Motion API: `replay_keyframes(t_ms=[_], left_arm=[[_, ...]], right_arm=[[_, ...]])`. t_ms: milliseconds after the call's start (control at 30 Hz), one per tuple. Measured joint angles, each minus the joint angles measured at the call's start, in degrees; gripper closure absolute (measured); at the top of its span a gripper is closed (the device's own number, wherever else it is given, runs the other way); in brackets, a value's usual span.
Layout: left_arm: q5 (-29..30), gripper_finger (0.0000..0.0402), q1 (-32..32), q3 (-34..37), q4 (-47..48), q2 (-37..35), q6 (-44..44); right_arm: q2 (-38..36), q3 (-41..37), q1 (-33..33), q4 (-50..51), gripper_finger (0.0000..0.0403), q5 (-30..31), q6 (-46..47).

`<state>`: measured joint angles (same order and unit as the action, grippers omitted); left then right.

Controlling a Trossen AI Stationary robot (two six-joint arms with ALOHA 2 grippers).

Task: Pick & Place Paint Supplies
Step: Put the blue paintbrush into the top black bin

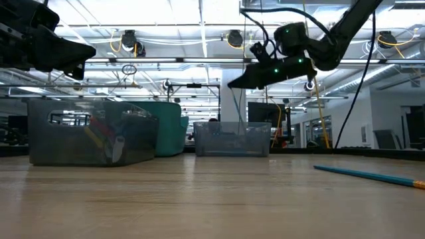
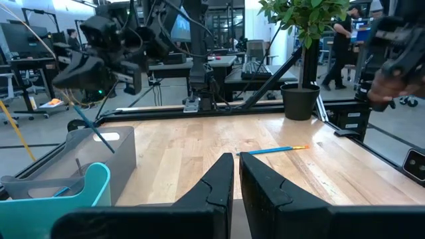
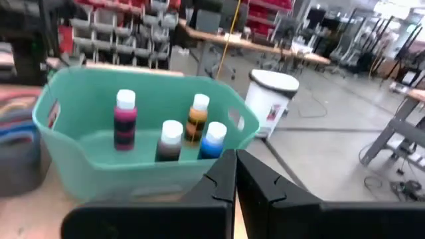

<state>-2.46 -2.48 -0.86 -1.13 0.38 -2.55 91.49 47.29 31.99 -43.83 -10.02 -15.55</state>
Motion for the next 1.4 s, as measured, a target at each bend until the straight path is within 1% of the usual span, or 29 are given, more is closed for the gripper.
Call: replay_keyframes(t_ms=[433,567,800,900,1100,1233,1400], left_arm=[[0.0,0.0369,0.0,0.0,0.0,0.0,0.0],[0.0,0.0369,-0.02,0.0,0.0,0.0,0.0],[0.0,0.0369,0.0,0.0,0.0,0.0,0.0],[-0.01,0.0369,0.0,0.0,0.0,-0.01,0.0],[-0.02,0.0369,-0.02,0.0,0.0,0.0,-0.02],[-0.01,0.0369,-0.02,0.0,0.0,0.0,-0.01],[0.0,0.0369,-0.02,0.0,0.0,-0.02,0.0]], right_arm=[[0.69,0.0,0.24,9.21,0.0403,0.03,-0.86],[0.69,0.0,0.04,12.59,0.0403,4.22,-2.27],[0.69,0.0,-0.28,13.85,0.0398,4.01,-1.79],[0.69,0.0,-0.73,13.32,0.0377,3.87,-1.77],[0.69,-0.02,-3.17,10.47,0.0297,2.5,-1.43],[0.56,-0.02,-6.44,7.44,0.025,2.69,0.97],[-1.97,-0.04,-13.08,7.18,0.0214,2.64,4.78]])
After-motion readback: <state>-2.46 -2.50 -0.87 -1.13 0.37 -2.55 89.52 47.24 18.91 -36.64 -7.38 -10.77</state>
